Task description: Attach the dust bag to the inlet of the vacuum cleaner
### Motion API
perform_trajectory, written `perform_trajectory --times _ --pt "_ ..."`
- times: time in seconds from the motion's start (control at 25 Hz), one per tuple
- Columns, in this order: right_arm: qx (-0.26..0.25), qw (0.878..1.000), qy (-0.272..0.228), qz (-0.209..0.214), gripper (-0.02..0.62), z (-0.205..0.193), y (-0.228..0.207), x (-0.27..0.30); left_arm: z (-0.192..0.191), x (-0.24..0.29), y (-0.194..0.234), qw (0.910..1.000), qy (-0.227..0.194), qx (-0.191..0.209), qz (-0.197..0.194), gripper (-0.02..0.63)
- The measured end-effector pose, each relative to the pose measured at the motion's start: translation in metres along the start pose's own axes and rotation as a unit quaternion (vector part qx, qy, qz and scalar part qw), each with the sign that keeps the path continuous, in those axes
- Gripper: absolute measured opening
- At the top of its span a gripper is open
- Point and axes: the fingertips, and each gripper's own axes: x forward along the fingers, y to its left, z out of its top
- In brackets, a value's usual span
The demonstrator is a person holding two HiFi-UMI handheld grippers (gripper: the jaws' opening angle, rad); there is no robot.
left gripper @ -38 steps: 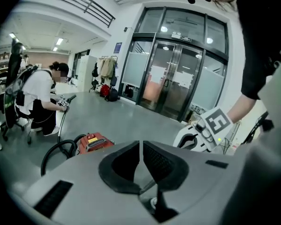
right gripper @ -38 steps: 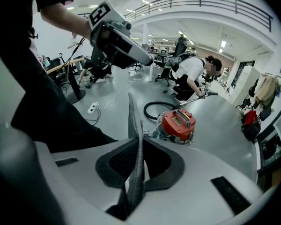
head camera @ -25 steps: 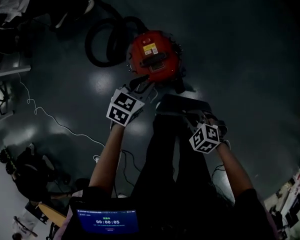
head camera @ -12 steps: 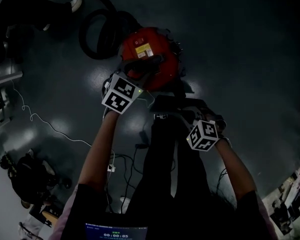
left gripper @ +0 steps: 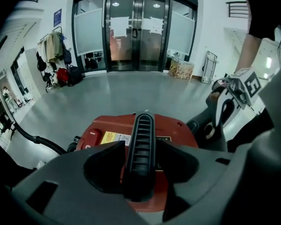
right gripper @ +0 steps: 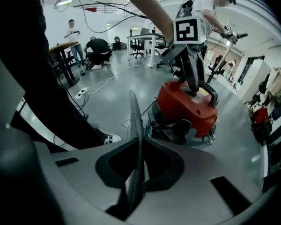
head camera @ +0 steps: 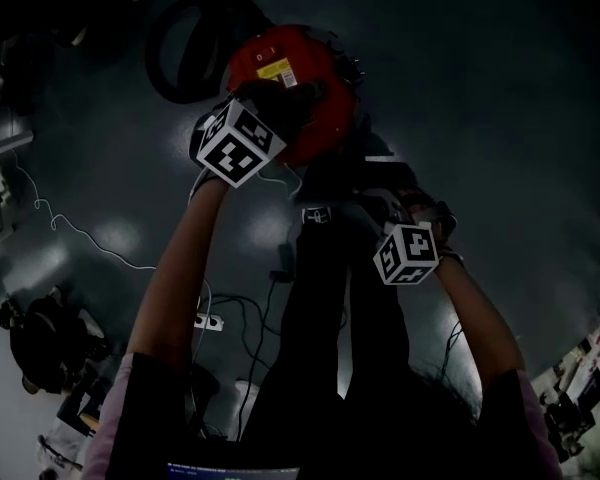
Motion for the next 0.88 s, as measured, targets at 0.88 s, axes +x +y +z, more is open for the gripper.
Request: perform_trajectory --times 0.88 --pt "0.003 0.998 -0.044 -0.035 0.044 -0.002 -0.032 0.032 -0.001 0.011 -0.007 0.9977 -0.041 0.029 -0.047 0.178"
